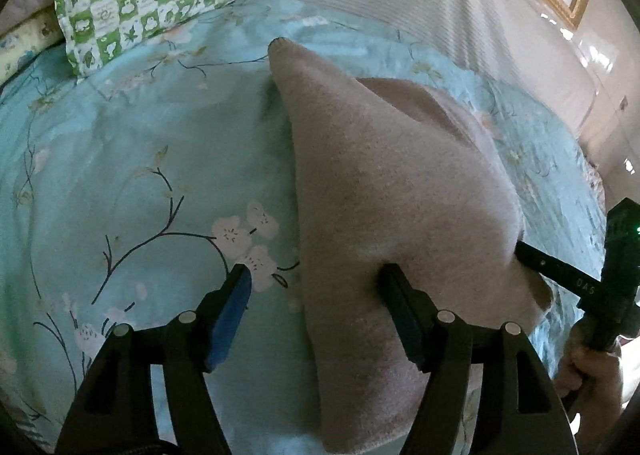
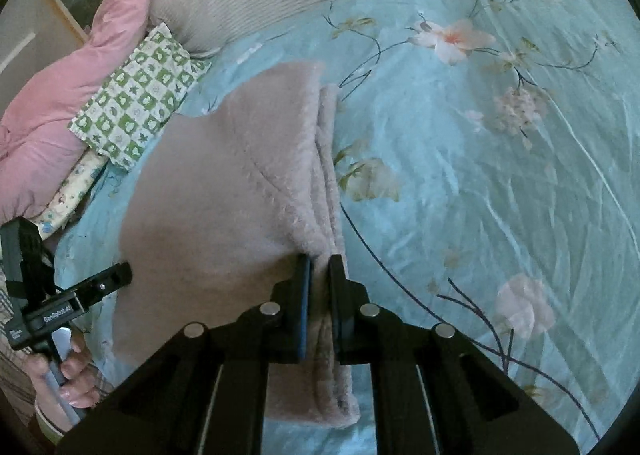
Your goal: Fold small clothes
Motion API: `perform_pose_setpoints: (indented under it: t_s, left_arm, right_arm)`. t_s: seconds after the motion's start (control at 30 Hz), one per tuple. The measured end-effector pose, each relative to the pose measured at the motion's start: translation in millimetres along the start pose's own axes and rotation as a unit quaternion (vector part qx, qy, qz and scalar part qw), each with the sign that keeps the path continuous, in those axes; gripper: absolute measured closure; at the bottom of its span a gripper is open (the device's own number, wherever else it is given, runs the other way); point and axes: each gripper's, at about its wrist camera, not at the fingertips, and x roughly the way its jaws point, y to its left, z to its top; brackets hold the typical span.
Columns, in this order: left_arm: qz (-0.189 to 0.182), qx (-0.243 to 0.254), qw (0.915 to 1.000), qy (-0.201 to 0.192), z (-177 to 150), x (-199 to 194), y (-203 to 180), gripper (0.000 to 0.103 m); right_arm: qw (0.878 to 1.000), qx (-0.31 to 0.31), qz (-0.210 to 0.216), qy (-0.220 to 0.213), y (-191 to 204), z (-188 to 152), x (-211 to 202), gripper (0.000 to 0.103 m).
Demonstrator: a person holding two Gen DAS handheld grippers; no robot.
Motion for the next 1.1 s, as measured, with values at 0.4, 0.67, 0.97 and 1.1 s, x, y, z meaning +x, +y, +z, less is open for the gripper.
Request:
perform_pose_setpoints:
  t_s: [0.4, 0.67, 0.97, 1.1]
  left_arm:
    - [0.022, 0.048, 0.9985, -0.016, -41, -33, -20, 0.036]
    - [0.028, 0.073, 0.9964, -0.032, -76, -63, -32, 0.028]
    - [0.067, 0.09, 0.9924, -0.052, -102, -83, -32, 0.021]
    - [0.07, 0.085, 0.993, -0.042, -107, -79, -31, 0.021]
  right_arm:
    - [0.999, -0.001, -0.025, -0.032, -1, -28, -51, 0.076]
    - [0.996, -0.067, -0.029, -0.057, 39, -52, -90, 0.042]
    - [0.991, -0.115, -0.047, -0.042, 52, -85, -93, 0.035]
    - [0.988, -0.128, -0.065, -0.051, 56, -96, -93, 0.032]
